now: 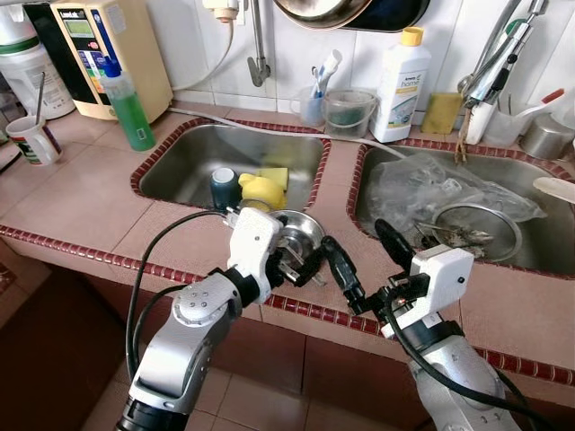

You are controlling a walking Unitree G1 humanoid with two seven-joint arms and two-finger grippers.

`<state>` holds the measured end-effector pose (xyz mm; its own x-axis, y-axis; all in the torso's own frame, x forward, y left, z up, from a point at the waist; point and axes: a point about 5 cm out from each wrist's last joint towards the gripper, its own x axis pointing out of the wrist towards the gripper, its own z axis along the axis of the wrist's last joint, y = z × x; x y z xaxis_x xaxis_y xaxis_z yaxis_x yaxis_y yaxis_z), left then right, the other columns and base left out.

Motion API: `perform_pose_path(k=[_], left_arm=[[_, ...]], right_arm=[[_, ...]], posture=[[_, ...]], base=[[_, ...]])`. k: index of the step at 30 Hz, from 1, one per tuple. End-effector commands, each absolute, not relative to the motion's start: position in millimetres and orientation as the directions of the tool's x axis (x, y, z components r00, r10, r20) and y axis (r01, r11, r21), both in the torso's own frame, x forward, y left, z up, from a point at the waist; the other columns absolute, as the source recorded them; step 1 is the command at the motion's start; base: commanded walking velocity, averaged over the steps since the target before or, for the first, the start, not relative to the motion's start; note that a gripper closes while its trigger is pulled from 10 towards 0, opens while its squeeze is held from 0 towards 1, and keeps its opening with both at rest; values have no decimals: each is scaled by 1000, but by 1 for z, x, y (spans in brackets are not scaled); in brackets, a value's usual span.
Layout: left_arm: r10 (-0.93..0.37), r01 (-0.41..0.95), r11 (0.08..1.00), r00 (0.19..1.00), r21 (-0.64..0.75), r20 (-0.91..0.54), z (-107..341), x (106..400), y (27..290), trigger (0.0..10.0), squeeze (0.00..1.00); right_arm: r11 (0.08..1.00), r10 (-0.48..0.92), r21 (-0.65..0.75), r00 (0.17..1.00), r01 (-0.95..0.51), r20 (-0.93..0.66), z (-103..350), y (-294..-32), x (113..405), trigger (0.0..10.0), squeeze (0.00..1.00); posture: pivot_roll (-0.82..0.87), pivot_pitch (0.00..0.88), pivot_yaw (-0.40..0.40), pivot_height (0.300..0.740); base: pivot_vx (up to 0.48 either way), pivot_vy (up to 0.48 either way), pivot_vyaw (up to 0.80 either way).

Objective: Kitchen organization

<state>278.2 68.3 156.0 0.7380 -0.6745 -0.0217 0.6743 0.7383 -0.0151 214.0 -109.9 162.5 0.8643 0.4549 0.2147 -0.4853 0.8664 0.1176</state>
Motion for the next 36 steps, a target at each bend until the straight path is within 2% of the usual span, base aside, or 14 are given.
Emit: perform_pose_path(k=[1,6,9,16,22,27,36], left_arm=[[-680,681,732,732,20,-38,157,276,67,10000,0],[-634,636,771,771,30,-55,154,285,78,10000,0],[-608,609,789,793,76,-47,158,292,90,10000,0],[-586,586,802,809,116,-40,166,298,102,10000,0],[-593,595,792,803,140,-55,159,293,105,10000,0],[-667,669,729,742,145,-69,155,282,117,10000,0],[-763,757,640,646,133,0,177,271,137,10000,0]], right_arm=[[864,468,118,867,-490,170,154,-110,211,10000,0],[865,484,103,870,-491,93,134,-114,206,10000,0],[860,484,142,872,-490,75,126,-116,206,10000,0],[828,512,227,856,-513,68,118,-113,214,10000,0],[821,514,242,854,-518,83,116,-109,222,10000,0],[805,521,276,849,-525,94,115,-104,229,10000,0],[777,536,341,840,-529,82,105,-99,232,10000,0]], posture=[[-107,42,76,740],[-102,36,75,740],[-91,29,67,740],[-80,35,59,740],[-71,36,50,740],[-51,36,36,740],[-31,40,29,740]], base=[[0,0,0],[0,0,0],[0,0,0],[0,0,0],[0,0,0],[0,0,0],[0,0,0]])
